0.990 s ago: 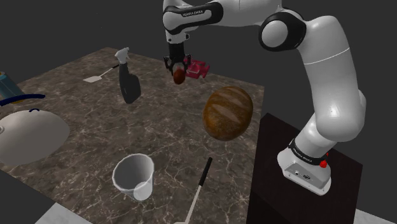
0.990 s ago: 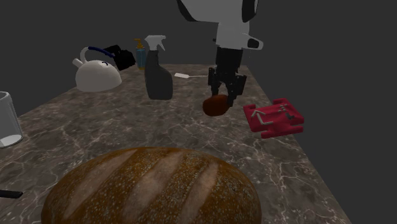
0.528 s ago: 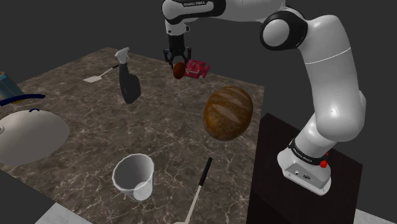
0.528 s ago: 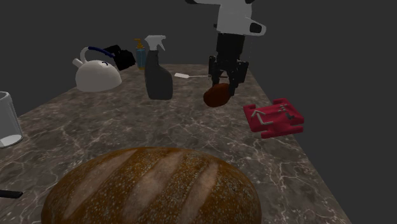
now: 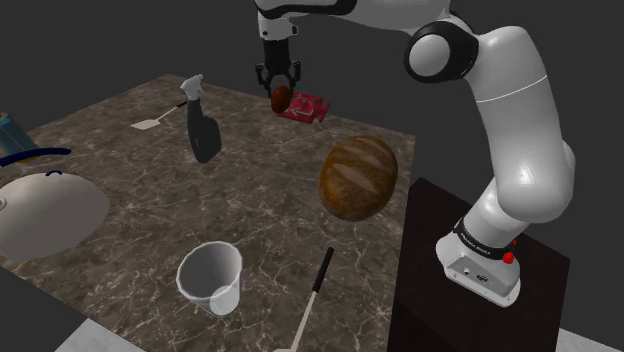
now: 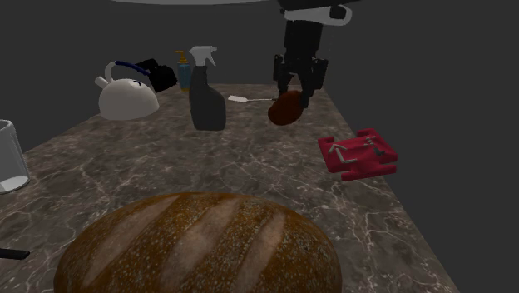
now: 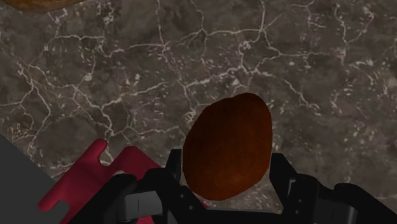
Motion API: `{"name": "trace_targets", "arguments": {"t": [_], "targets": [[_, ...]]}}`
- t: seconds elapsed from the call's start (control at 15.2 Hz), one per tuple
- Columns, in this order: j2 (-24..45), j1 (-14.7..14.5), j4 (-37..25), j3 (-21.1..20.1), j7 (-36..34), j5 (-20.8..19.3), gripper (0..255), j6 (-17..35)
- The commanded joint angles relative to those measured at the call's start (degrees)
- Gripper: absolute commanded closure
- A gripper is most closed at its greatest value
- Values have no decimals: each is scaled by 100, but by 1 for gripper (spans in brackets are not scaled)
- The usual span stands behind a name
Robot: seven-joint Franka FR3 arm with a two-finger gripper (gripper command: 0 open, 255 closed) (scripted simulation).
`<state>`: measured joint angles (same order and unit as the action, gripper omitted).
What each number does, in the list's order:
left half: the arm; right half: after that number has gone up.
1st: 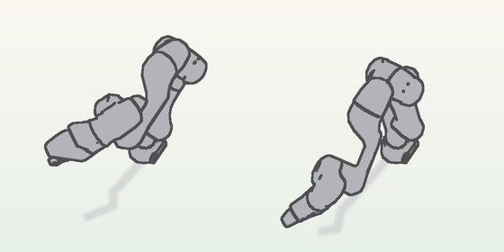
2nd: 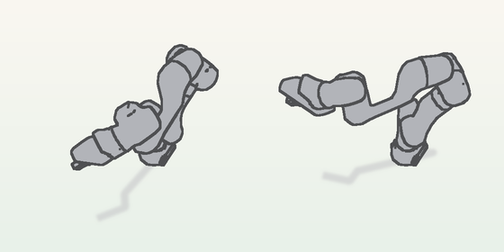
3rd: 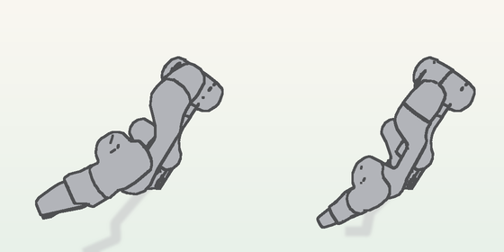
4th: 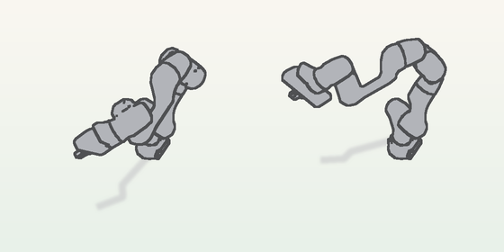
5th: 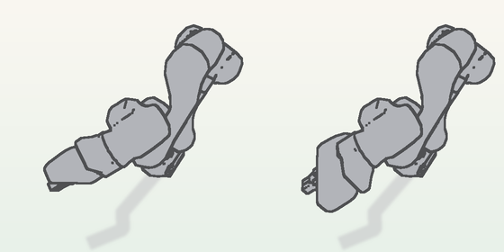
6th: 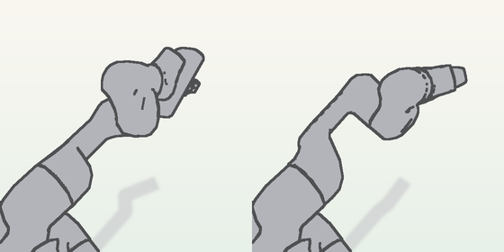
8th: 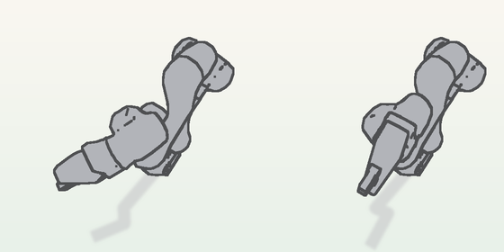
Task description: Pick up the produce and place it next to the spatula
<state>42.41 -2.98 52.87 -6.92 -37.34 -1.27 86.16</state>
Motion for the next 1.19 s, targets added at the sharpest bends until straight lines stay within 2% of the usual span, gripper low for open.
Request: {"name": "trace_targets", "arguments": {"t": [0.0, 0.26, 0.4, 0.59, 0.86, 1.12], "targets": [[-5, -9, -160, -2, -7, 1, 255, -168], [148, -39, -689, 1, -15, -9, 255, -543], [-661, -48, 681, -55, -141, 52, 255, 22], [-1485, -113, 2003, -138, -330, 134, 255, 533], [-2335, -238, 3289, -259, -590, 251, 255, 989], [-3047, -389, 4296, -400, -865, 384, 255, 1311]]}}
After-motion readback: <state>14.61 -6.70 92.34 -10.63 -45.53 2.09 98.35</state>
